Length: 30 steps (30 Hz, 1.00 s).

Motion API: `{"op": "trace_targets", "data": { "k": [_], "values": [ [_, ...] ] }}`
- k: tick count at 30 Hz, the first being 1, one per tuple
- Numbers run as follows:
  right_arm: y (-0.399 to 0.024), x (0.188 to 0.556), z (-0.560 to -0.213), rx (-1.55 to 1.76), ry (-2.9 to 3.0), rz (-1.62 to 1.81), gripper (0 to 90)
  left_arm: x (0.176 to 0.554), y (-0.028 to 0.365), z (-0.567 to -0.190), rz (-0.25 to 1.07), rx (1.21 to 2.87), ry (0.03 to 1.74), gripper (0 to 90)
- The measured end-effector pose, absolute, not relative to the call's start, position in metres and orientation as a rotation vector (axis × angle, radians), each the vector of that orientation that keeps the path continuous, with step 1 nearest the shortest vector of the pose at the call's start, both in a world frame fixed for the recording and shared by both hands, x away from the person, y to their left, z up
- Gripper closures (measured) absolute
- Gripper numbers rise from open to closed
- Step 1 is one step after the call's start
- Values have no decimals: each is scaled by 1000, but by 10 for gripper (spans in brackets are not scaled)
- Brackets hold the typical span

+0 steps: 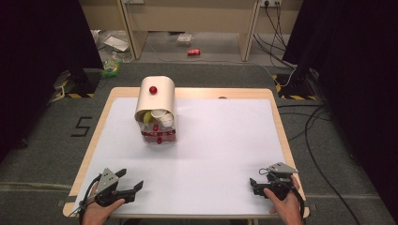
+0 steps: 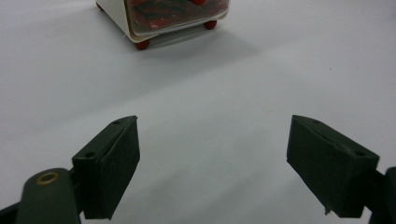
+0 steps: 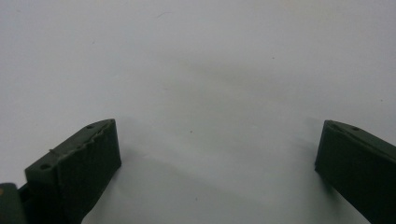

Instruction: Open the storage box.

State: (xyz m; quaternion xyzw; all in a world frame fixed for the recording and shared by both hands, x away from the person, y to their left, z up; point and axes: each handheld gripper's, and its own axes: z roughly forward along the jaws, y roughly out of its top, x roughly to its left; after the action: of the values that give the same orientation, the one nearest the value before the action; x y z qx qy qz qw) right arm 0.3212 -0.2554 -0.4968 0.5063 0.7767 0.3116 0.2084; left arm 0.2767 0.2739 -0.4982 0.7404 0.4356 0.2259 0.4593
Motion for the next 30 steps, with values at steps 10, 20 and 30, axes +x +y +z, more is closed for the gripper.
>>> {"op": "trace_targets", "data": {
  "k": [10,20,30],
  "values": [
    [-255,321,-497,1409,2161,867,4,286,272,-488,555,1828,1060,170],
    [-255,321,-497,1409,2162,865,4,297,273,-474,571,1805,1053,172],
    [-255,321,-497,1406,2163,864,4,311,264,-461,573,1804,1025,173]
  ]
}}
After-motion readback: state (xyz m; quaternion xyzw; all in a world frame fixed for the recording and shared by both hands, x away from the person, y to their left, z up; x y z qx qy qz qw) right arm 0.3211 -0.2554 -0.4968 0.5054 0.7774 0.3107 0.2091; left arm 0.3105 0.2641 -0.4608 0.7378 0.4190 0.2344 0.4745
